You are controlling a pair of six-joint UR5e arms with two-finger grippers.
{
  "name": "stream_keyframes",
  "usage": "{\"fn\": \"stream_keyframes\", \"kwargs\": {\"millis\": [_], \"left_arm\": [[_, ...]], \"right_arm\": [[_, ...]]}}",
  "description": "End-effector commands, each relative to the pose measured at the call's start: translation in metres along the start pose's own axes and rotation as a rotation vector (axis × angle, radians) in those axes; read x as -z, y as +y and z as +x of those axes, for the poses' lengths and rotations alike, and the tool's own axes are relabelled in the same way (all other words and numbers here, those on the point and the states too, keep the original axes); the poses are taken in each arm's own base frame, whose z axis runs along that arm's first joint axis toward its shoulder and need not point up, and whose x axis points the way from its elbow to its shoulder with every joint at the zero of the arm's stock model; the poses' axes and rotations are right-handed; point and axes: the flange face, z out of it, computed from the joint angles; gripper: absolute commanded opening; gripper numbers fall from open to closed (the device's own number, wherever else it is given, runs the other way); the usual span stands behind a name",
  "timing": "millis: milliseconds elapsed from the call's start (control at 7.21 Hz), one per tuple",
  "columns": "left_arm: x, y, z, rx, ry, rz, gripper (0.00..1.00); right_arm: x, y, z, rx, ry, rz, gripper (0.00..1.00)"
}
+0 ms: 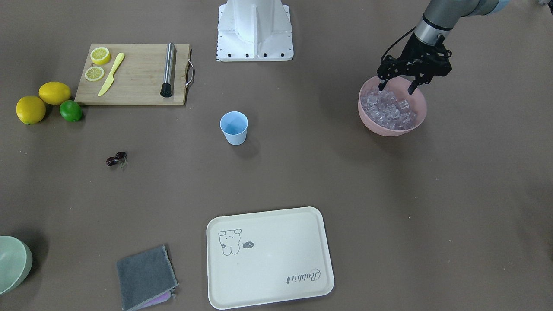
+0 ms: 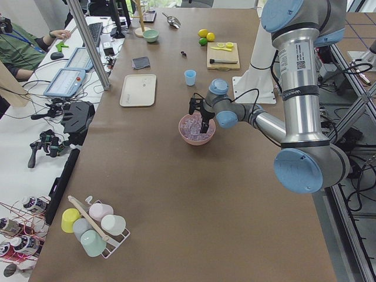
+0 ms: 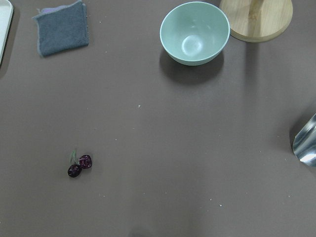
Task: Put ice and cherries in cup
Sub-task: 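Move the left gripper over the pink bowl of ice cubes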
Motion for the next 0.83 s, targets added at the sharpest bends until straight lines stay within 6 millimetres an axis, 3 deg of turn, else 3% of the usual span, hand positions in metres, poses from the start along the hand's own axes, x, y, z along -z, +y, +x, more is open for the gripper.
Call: {"fn": "stream_keyframes", "kwargs": {"millis": [0,694], "left_arm": [[-0.017,0.01,-0.001,-0.011,-0.02,-0.03,0.99],[-0.04,0.003,0.005,-0.016,-0.025,-0.034,0.98]], "right_arm": [[-0.001,0.0,0.001,-0.002,0.001,-0.001,1.0],[-0.001,0.001,0.002,-0.003,0.004,-0.001,1.0]]}}
